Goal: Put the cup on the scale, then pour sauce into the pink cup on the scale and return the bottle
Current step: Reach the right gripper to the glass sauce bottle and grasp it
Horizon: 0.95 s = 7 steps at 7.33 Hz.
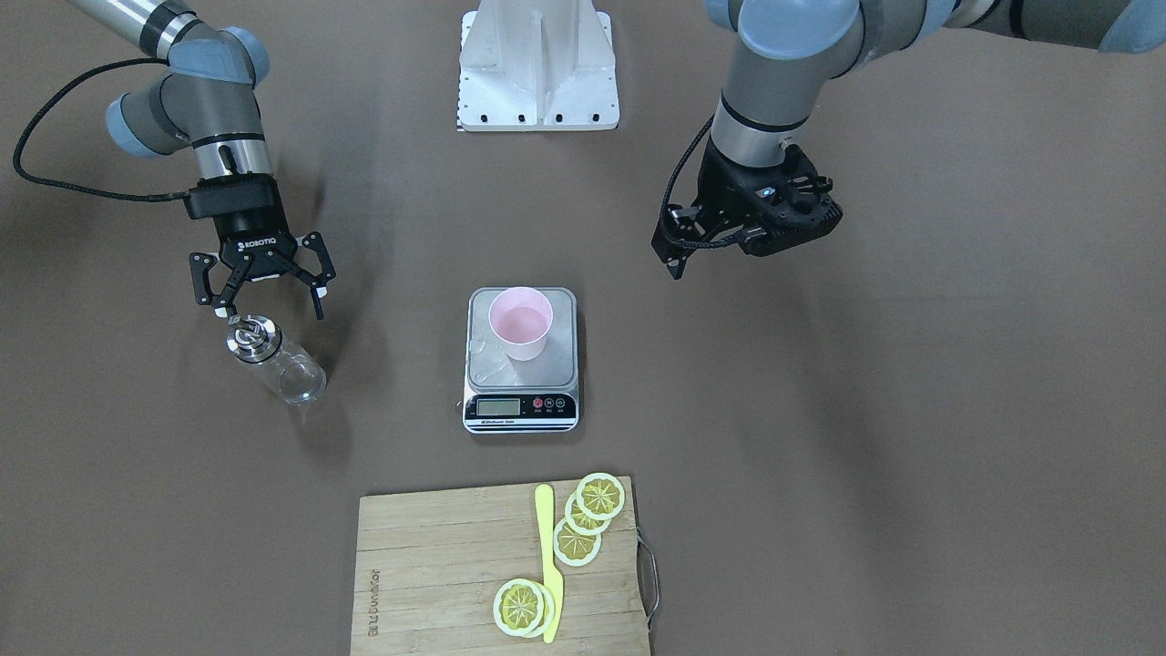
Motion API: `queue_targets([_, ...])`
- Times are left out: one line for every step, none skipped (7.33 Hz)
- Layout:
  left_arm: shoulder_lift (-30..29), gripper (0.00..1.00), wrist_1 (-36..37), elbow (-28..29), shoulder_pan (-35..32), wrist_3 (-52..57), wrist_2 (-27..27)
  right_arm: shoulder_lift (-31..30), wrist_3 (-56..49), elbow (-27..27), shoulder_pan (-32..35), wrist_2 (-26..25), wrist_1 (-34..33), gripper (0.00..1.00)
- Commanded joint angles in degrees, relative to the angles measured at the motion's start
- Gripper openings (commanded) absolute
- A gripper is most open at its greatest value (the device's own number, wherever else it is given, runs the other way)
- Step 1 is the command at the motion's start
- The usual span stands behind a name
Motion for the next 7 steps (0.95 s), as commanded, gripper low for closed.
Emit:
queue_targets([0.01, 0.98, 0.00, 0.09, 0.00, 0.03, 0.03, 0.62, 0.01, -1.74, 1.50, 0.02, 0.06, 1.00])
queue_targets([-0.07, 0.98, 0.00, 0.09, 0.09, 0.03, 0.03, 2.45, 0.01, -3.75, 2.20, 0.11, 0.15, 1.00])
queue_targets([0.01, 0.98, 0.00, 0.09, 0.00, 0.29, 0.47, 2.73, 0.10, -4.64, 2.47, 0.11, 0.76, 0.99])
queue_targets([0.01, 0.98, 0.00, 0.18, 0.09, 0.38, 0.56, 3.26, 0.10, -4.73, 2.65, 0.28, 1.64, 0.99])
queue_targets([0.01, 0.98, 0.00, 0.35, 0.00, 0.47, 0.56, 4.13, 0.10, -5.61, 2.74, 0.28, 1.65, 0.99])
queue_targets([-0.07, 0.98, -0.09, 0.35, 0.00, 0.47, 0.56, 4.49, 0.19, -6.31, 2.74, 0.37, 1.73, 0.99])
queue_targets([-0.07, 0.98, 0.00, 0.35, 0.00, 0.38, 0.56, 4.49, 0.19, -6.40, 2.74, 0.46, 1.73, 0.98])
